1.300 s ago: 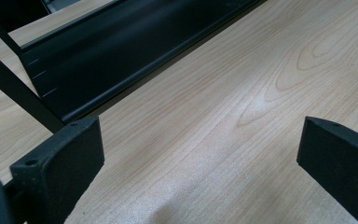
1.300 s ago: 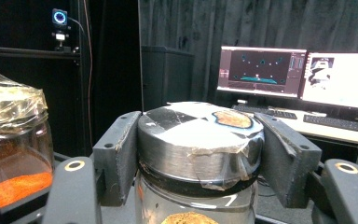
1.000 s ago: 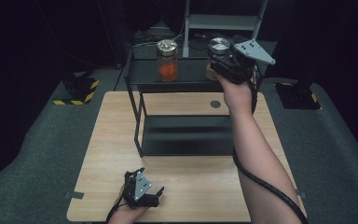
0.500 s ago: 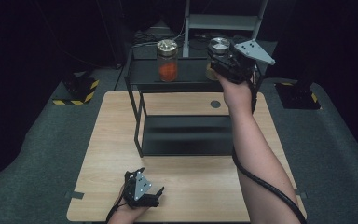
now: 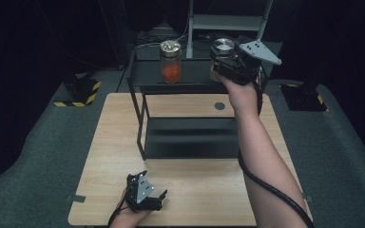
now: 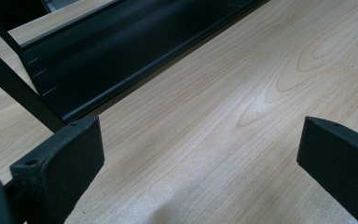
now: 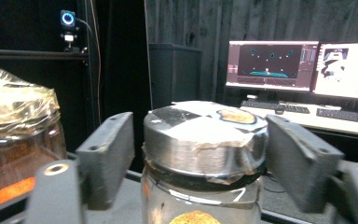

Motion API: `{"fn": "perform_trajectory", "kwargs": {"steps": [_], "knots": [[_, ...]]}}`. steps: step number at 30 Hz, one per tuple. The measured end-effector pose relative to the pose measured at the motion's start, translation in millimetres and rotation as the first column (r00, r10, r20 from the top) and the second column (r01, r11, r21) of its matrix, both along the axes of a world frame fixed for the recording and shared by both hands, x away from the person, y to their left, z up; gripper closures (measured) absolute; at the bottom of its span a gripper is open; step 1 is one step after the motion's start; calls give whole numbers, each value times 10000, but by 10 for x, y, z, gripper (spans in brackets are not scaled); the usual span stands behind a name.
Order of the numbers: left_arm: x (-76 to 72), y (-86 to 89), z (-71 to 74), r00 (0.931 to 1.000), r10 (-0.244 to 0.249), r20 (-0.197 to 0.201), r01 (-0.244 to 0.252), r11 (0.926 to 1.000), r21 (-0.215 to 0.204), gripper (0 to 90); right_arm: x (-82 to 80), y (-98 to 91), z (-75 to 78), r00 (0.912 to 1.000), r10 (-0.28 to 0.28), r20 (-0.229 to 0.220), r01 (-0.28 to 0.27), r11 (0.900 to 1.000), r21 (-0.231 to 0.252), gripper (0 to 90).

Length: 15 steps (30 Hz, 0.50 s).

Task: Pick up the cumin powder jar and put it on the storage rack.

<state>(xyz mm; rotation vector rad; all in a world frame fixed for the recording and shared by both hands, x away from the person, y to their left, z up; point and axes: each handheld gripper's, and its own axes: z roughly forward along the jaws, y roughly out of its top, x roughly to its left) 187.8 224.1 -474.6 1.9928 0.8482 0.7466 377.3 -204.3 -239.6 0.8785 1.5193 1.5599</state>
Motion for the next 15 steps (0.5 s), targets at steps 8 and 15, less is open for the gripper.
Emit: {"fn": "perform_trajectory", "kwargs": {"steps": [8, 15], "knots": [[6, 2, 2, 10000, 42, -40, -42, 10000, -43, 8, -43, 27, -36, 9999, -95, 54, 96, 9998, -179, 0], [4, -3, 3, 10000, 52, -37, -52, 10000, -16, 8, -92, 19, -47, 9998, -48, 216, 52, 9998, -189, 0]]}}
